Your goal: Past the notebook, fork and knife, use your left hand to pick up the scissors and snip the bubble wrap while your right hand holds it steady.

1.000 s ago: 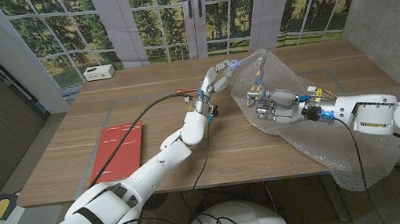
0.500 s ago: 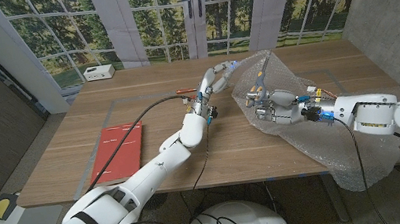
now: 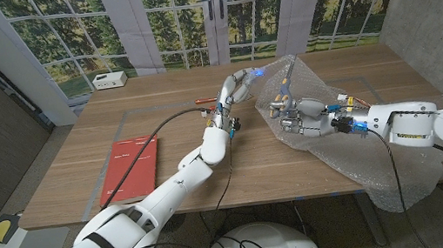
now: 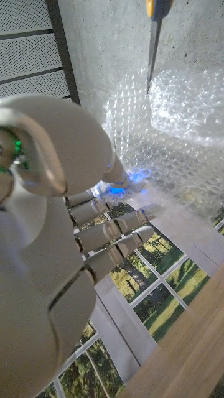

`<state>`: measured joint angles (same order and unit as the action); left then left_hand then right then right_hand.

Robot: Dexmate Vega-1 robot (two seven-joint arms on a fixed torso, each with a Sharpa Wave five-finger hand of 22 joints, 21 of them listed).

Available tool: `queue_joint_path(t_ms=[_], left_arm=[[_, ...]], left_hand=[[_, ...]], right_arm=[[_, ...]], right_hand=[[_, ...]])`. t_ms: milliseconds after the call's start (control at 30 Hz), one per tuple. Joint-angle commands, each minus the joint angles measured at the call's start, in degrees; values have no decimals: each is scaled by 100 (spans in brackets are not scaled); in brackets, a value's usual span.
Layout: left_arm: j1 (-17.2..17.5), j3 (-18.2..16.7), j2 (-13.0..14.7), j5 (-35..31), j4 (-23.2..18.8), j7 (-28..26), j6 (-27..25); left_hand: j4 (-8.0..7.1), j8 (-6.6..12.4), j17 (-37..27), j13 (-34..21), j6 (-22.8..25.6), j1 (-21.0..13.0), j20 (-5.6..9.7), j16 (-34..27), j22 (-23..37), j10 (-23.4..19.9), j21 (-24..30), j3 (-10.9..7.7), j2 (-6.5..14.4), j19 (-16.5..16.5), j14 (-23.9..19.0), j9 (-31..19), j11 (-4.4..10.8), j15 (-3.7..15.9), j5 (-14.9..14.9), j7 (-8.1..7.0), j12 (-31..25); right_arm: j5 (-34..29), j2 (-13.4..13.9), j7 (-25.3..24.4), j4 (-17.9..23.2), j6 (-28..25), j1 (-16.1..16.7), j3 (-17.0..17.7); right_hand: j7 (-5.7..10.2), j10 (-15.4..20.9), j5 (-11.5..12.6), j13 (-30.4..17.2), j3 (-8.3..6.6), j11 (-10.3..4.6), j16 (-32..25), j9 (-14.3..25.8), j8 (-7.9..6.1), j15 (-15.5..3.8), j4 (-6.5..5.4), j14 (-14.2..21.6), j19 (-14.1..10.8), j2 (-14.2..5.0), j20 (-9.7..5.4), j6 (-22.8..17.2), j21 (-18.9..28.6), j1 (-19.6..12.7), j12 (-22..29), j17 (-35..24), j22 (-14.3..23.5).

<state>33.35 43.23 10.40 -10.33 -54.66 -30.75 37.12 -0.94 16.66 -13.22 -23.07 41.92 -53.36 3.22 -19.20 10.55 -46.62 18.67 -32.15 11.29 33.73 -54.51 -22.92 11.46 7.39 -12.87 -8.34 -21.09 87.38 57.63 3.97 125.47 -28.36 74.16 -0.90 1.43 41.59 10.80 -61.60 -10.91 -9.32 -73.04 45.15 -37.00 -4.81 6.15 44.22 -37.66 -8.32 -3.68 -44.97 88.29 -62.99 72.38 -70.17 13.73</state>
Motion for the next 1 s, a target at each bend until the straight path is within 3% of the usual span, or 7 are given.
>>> queue_joint_path(t_ms=[33, 100, 267, 533, 633, 1000], left_arm=[[-104, 33, -175, -20, 371, -254, -6], [-130, 51, -221, 11, 488, -275, 12], [-158, 66, -294, 228, 695, -133, 70], [-143, 35, -273, 444, 721, 20, 48], [-126, 24, -255, 468, 685, 25, 31], [-49, -15, -187, 513, 540, 42, -5]], left_hand=[[-83, 180, -355, -904, -271, -226, 216, -146, 58, 310, -7, -108, 32, -105, -451, -592, -3, 612, -70, 74, -398], [-138, 301, -481, -1242, -276, -259, 365, -147, 52, 417, 3, -124, 27, -117, -552, -843, 1, 611, -88, 88, -549], [-156, 408, -560, -1473, -255, -284, 457, -129, 31, 427, -30, -126, 5, -193, -609, -1031, -20, 610, -97, 124, -670], [-133, 527, -630, -1760, -289, -335, 377, -60, -25, 396, -207, -137, -15, -484, -663, -1299, 15, 614, -101, 111, -810], [-130, 538, -636, -1800, -305, -341, 356, -38, -30, 373, -230, -142, -18, -504, -656, -1340, 21, 612, -97, 100, -832], [-128, 572, -639, -1879, -313, -345, 323, 23, -37, 297, -268, -156, -30, -508, -619, -1431, 25, 611, -84, 95, -874]], right_arm=[[14, 31, -24, -32, -12, -93, -65], [22, 31, -34, -34, -5, -84, -57], [-25, 41, -81, -9, 31, -62, -46], [-64, 26, -241, 51, 80, -27, -36], [-68, 1, -264, 61, 100, -36, -63], [-59, 21, -258, 61, 89, -77, -87]], right_hand=[[-33, 129, -7, -2, -76, -94, 69, 20, 7, -754, 31, 69, -27, 12, -823, -93, 40, 56, -41, -9, 10], [-28, 121, -7, -10, -94, -101, 87, 35, 12, -754, 38, 77, -33, 10, -823, -86, 37, 72, -51, -8, 1], [-33, 119, -9, -40, -144, -102, 136, 45, 31, -756, 69, 100, -32, 21, -824, -99, 41, 108, -69, -9, 7], [-31, 173, -10, -117, -224, -65, 204, 32, 81, -757, 115, 144, -33, 39, -827, -125, 43, 163, -62, -12, 4], [-31, 207, -10, 31, -257, -101, 227, 77, 80, -758, 133, 158, -23, 50, -817, -114, 47, 181, -172, -15, 12], [-24, 191, -9, -211, -341, -83, 295, 76, 129, -759, 161, 183, -38, 64, -834, -150, 53, 235, -94, -17, 20]])
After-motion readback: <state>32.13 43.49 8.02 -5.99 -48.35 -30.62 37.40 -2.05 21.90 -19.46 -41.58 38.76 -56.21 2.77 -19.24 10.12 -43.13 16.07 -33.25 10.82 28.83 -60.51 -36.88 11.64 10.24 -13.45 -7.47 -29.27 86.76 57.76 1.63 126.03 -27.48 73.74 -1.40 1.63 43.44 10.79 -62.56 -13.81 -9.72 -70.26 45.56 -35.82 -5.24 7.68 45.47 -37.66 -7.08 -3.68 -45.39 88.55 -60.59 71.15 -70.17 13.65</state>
